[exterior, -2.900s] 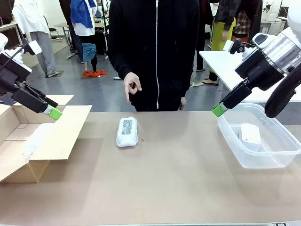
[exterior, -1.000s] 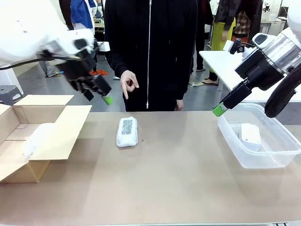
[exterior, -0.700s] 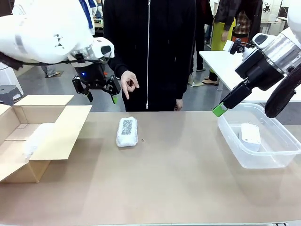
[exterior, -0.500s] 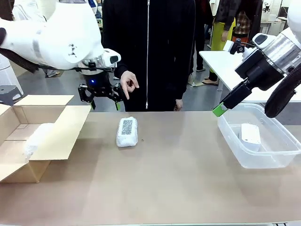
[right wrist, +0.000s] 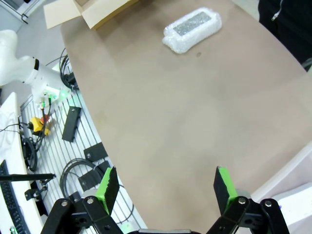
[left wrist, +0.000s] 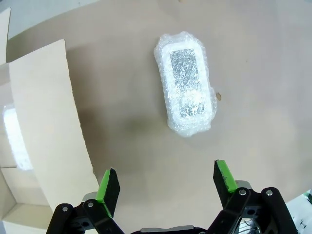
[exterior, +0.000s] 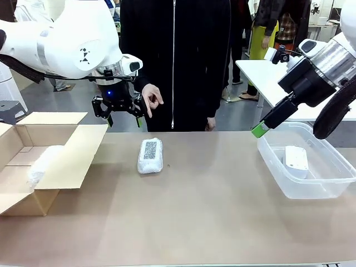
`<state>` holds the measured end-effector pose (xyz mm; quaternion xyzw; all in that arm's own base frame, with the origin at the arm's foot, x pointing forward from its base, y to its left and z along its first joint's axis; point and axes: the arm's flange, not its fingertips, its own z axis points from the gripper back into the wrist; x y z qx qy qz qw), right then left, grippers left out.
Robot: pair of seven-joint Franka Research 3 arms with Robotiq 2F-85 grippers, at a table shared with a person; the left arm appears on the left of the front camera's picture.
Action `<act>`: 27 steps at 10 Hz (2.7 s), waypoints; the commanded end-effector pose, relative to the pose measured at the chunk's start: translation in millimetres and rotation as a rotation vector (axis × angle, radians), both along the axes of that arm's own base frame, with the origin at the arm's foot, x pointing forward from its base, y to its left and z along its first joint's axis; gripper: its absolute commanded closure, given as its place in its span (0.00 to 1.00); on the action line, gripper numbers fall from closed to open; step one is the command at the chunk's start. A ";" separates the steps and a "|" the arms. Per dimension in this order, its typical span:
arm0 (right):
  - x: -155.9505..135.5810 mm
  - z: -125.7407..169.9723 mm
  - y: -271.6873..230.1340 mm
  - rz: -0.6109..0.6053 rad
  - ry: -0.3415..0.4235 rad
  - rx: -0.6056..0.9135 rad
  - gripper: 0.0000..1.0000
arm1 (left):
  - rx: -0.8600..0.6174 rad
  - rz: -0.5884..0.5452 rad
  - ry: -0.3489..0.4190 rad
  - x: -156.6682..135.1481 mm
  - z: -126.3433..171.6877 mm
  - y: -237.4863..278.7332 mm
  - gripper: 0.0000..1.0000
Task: Separate and place wrapped and unwrapped clocks.
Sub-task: Pick up the Digital clock indicated by the person.
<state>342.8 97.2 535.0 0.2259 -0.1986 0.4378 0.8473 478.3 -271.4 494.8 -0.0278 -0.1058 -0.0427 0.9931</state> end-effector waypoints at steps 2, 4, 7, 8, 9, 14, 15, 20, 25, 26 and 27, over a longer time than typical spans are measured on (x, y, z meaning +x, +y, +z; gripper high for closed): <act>1.3 1.0 0.6 0.004 0.006 -0.002 0.00 | -0.030 0.014 -0.025 37.8 -46.3 -18.9 0.00; 1.3 1.0 0.6 0.004 0.006 -0.002 0.00 | -0.011 0.055 -0.027 45.6 -68.7 -30.1 0.00; 1.3 1.0 0.6 0.004 0.006 -0.002 0.00 | -0.016 0.109 -0.029 47.0 -91.8 -37.2 0.00; 1.3 1.0 0.6 0.004 0.006 -0.002 0.00 | -0.020 0.111 -0.029 48.0 -101.9 -40.7 0.00; 1.3 1.0 0.6 0.004 0.006 -0.002 0.00 | -0.019 0.117 -0.019 49.4 -111.2 -43.7 0.00; 1.3 1.0 0.6 0.004 0.006 -0.002 0.00 | -0.042 0.107 0.006 55.5 -131.2 -46.5 0.00; 1.3 1.0 0.6 0.004 0.006 -0.002 0.00 | -0.047 0.110 0.005 56.7 -133.9 -47.8 0.00; 1.3 1.0 0.6 0.004 0.006 -0.002 0.00 | -0.050 0.098 0.014 61.5 -141.4 -59.0 0.00; 1.3 1.0 0.6 0.004 0.006 -0.002 0.00 | -0.046 0.093 0.020 65.4 -156.4 -59.3 0.00; 1.3 1.0 0.6 0.004 0.006 -0.002 0.00 | -0.045 0.084 0.022 66.1 -160.1 -59.1 0.00; 1.3 1.0 0.6 0.004 0.006 -0.002 0.00 | -0.049 0.078 0.021 67.7 -164.6 -58.8 0.00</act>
